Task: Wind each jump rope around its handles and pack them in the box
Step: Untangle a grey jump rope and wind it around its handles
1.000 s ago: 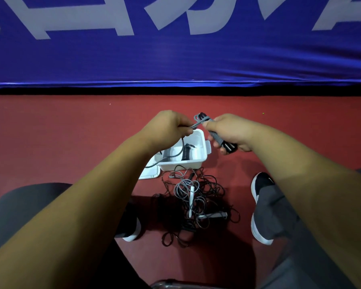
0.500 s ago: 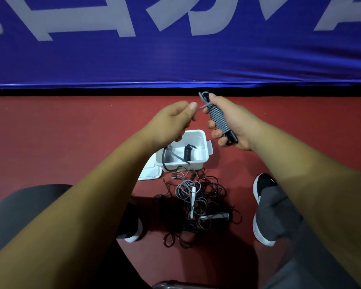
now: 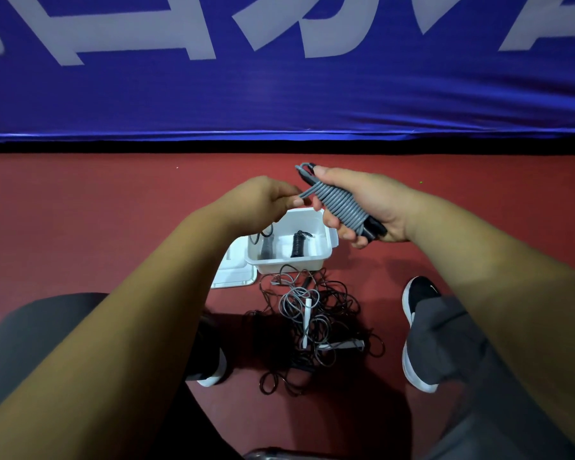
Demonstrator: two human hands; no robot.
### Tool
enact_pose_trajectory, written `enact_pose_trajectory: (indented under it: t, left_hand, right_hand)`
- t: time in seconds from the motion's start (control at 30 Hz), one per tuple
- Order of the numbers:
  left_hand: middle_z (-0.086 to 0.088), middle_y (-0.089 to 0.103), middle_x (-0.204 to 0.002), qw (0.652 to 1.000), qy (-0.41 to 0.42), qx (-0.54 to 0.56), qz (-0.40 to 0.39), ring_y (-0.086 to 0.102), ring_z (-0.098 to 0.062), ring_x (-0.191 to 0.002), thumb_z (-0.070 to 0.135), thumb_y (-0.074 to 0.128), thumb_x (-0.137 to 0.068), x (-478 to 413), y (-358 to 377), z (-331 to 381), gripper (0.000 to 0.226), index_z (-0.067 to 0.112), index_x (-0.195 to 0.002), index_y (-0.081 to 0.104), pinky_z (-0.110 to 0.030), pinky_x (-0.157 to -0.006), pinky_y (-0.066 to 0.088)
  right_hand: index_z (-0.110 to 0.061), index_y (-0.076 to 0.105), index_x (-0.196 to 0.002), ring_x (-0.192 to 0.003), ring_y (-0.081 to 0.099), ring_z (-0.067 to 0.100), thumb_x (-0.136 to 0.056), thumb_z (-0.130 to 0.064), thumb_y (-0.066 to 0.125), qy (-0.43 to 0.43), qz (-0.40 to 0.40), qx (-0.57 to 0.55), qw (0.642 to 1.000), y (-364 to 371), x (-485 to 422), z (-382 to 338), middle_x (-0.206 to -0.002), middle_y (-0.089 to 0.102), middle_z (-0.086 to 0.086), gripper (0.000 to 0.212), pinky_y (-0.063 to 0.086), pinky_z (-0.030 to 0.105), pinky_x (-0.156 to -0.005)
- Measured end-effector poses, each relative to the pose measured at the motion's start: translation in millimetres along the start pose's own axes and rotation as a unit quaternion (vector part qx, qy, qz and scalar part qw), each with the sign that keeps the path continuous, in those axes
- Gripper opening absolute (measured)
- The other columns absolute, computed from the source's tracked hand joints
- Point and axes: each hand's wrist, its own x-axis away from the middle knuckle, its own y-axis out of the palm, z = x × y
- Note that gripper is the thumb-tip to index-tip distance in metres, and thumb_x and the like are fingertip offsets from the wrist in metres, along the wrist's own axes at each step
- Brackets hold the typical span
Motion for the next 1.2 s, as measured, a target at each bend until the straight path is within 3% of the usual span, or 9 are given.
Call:
enact_pose_trajectory:
  t: [0.17,0.27,0.37,0.47,0.6,0.7,0.8,1.03,1.2]
  left_hand:
    - [0.001,0.067,-0.072,0.999,0.023,-0.037,-0.011,0.056,-0.011,-0.059,0.034,0.059,-0.106,-2,-4,1,0.029,0.037,-0.078,0.062,-0.027,-0.060,0.044]
    - [0.011,0.065,-0.062,0.998,0.019,-0.063,-0.003,0.054,-0.002,-0.052,0.026,0.063,-0.104,-3,-2,-2,0.031,0.027,-0.073,0.066,-0.023,-0.055,0.041]
    - [0.006,0.076,-0.080,0.998,0.039,-0.056,-0.014,0.070,-0.014,-0.073,0.012,0.065,-0.097,-3,-1,-10,0.016,0.017,-0.090,0.079,-0.034,-0.072,0.057]
    - [0.011,0.073,-0.096,0.993,0.091,-0.064,-0.049,0.064,-0.002,-0.077,0.011,0.068,-0.098,3,0,-9,0.028,0.028,-0.117,0.081,-0.022,-0.077,0.049]
    - [0.012,0.071,-0.093,0.987,0.136,-0.065,-0.055,0.064,-0.003,-0.082,0.012,0.077,-0.090,6,0,-1,0.023,0.026,-0.107,0.084,-0.023,-0.079,0.047]
    - [0.020,0.065,-0.083,0.976,0.183,-0.106,-0.045,0.059,0.004,-0.078,0.010,0.079,-0.087,7,1,8,0.018,0.020,-0.100,0.085,-0.011,-0.076,0.040]
    - [0.010,0.068,-0.084,0.964,0.199,-0.172,-0.033,0.065,-0.012,-0.082,0.017,0.075,-0.088,8,4,16,0.014,0.023,-0.096,0.084,-0.028,-0.078,0.051]
    - [0.001,0.064,-0.093,0.966,0.130,-0.222,-0.037,0.063,-0.025,-0.090,0.040,0.044,-0.097,8,6,24,0.038,0.023,-0.099,0.078,-0.046,-0.080,0.054]
    - [-0.010,0.073,-0.091,0.987,0.041,-0.155,0.000,0.066,-0.031,-0.086,0.024,0.059,-0.103,0,7,15,0.023,0.011,-0.101,0.078,-0.042,-0.080,0.053]
  right_hand:
    - [-0.017,0.060,-0.097,-0.040,0.042,0.013,-0.101,-0.068,0.048,0.025,-0.078,-0.010,0.997,4,3,2,-0.066,0.051,0.004,0.052,0.036,0.020,-0.040]
    - [-0.015,0.059,-0.100,-0.039,0.039,0.011,-0.100,-0.067,0.050,0.047,-0.120,-0.010,0.992,5,5,4,-0.065,0.049,0.004,0.052,0.037,0.020,-0.038]
    - [-0.011,0.060,-0.103,-0.038,0.044,0.012,-0.095,-0.063,0.056,0.063,-0.163,0.020,0.984,5,6,7,-0.065,0.054,0.009,0.053,0.042,0.022,-0.037]
    - [-0.005,0.064,-0.105,-0.042,0.055,0.016,-0.092,-0.061,0.059,0.099,-0.195,0.086,0.972,8,7,12,-0.070,0.065,0.014,0.057,0.051,0.027,-0.041]
    - [-0.003,0.070,-0.121,-0.052,0.062,0.016,-0.103,-0.055,0.054,0.142,-0.214,0.178,0.950,12,1,23,-0.079,0.072,0.015,0.057,0.056,0.028,-0.051]
    - [-0.010,0.073,-0.121,-0.054,0.056,0.018,-0.106,-0.049,0.057,0.155,-0.181,0.229,0.944,13,-5,29,-0.084,0.076,0.015,0.045,0.051,0.028,-0.051]
    - [-0.014,0.066,-0.116,-0.054,0.056,0.021,-0.104,-0.047,0.064,0.149,-0.128,0.247,0.949,11,-13,34,-0.089,0.077,0.018,0.035,0.052,0.030,-0.055]
    - [-0.021,0.063,-0.115,-0.052,0.056,0.020,-0.105,-0.045,0.060,0.101,0.045,0.260,0.959,-1,-29,41,-0.082,0.068,0.012,0.026,0.053,0.032,-0.055]
    - [-0.019,0.064,-0.115,-0.051,0.055,0.016,-0.102,-0.048,0.064,0.057,0.107,0.160,0.980,-3,-33,36,-0.082,0.066,0.010,0.032,0.051,0.027,-0.050]
